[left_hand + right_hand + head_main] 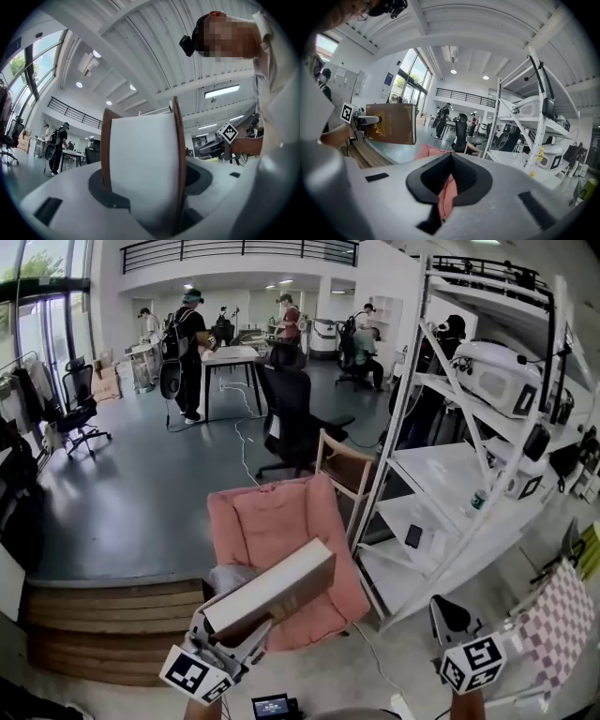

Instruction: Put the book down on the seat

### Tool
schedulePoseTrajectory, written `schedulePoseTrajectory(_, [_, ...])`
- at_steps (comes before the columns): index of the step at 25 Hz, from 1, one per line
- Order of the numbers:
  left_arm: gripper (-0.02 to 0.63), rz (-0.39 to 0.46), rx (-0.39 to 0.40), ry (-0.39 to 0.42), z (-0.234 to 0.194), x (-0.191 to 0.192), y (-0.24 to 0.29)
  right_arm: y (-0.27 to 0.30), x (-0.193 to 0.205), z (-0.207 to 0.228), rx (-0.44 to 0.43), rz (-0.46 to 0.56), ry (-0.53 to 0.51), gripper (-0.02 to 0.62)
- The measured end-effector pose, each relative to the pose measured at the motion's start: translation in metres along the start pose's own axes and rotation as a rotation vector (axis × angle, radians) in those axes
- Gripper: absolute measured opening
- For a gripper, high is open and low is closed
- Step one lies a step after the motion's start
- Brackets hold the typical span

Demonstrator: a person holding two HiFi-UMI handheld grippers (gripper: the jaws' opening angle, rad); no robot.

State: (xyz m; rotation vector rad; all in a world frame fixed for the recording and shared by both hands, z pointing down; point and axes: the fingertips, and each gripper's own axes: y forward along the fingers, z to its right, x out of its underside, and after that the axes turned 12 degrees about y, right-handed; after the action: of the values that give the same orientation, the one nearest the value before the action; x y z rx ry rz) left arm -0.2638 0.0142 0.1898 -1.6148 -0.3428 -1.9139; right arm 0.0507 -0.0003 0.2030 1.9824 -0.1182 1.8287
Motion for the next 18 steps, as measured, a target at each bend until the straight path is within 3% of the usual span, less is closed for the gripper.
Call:
schedulePoseTrajectory(4, [0.276, -0.052, -0.008, 0.019, -0.017, 0.018, 0.014, 0.022, 0.006, 0.0, -0.003, -0.009, 0.01, -0.009])
schedulePoseTrajectory(10, [0.276, -0.133, 0.001, 0.004, -0.026, 0.056, 0.055, 0.065, 0.028, 0.034, 0.0, -0.029, 0.069, -0.009])
schedulePoseTrajectory(18, [0.276, -0.25, -0.007, -0.006, -0.038, 0.124, 0.104, 0.158, 0.064, 0.06, -0.075, -0.045, 0.132, -0.009])
